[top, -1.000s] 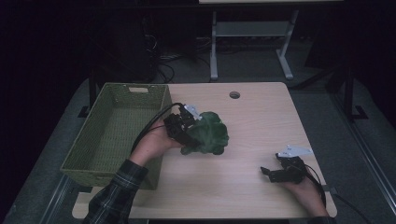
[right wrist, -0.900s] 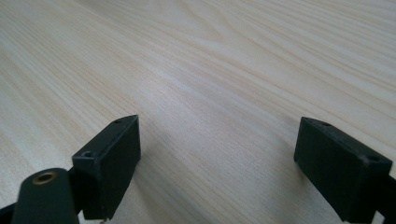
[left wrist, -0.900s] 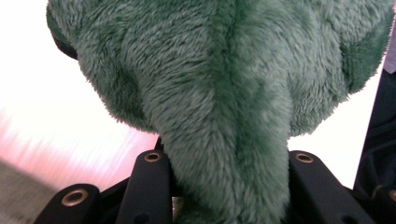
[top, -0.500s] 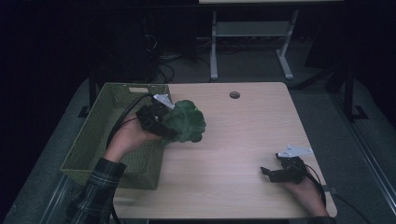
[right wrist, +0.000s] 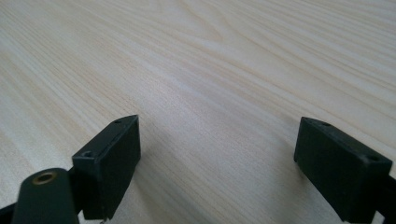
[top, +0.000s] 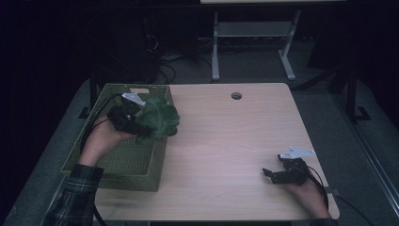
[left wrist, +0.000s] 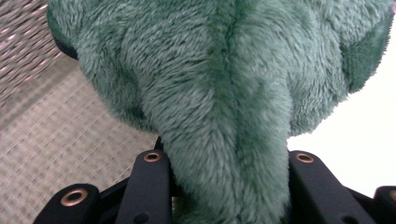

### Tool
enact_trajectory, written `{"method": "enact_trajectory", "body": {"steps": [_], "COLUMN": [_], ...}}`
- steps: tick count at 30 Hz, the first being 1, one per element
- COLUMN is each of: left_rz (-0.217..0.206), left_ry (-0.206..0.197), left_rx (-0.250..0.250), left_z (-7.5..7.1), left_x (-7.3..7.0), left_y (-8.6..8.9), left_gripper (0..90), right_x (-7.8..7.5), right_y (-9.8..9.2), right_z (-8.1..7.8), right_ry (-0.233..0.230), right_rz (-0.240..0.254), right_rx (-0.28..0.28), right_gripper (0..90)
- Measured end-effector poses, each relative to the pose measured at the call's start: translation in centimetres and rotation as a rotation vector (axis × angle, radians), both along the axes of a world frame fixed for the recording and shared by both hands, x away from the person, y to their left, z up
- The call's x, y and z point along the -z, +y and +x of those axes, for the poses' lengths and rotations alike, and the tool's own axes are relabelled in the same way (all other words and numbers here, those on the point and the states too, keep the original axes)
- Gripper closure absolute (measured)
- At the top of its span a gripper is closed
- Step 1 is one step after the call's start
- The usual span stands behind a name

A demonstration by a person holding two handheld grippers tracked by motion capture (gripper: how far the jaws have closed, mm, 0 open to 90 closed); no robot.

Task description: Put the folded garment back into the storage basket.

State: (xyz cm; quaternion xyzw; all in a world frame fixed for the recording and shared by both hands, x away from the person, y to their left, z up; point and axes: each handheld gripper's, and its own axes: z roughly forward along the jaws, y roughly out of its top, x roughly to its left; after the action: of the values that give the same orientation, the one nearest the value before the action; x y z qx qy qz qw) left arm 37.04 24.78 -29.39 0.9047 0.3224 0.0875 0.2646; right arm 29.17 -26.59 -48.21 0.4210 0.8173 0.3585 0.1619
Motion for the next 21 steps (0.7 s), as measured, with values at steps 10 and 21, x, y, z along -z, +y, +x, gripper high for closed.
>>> {"method": "enact_trajectory", "body": {"steps": [10, 21], "left_rz": [0.006, 0.043], "left_ry": [0.0, 0.043], "left_rx": [-0.116, -0.222], "left_z": [-0.3, 0.2], "left_x": [0.9, 5.1], "left_y": [4.3, 6.8], "left_gripper": [64.5, 64.5], "right_x": [0.0, 0.0], "right_y": [0.0, 0.0], "right_z": [0.0, 0.0], "right_ry": [0.0, 0.0], "right_rz": [0.001, 0.001], "right_rx": [0.001, 0.001], "right_gripper": [14.3, 14.3]}}
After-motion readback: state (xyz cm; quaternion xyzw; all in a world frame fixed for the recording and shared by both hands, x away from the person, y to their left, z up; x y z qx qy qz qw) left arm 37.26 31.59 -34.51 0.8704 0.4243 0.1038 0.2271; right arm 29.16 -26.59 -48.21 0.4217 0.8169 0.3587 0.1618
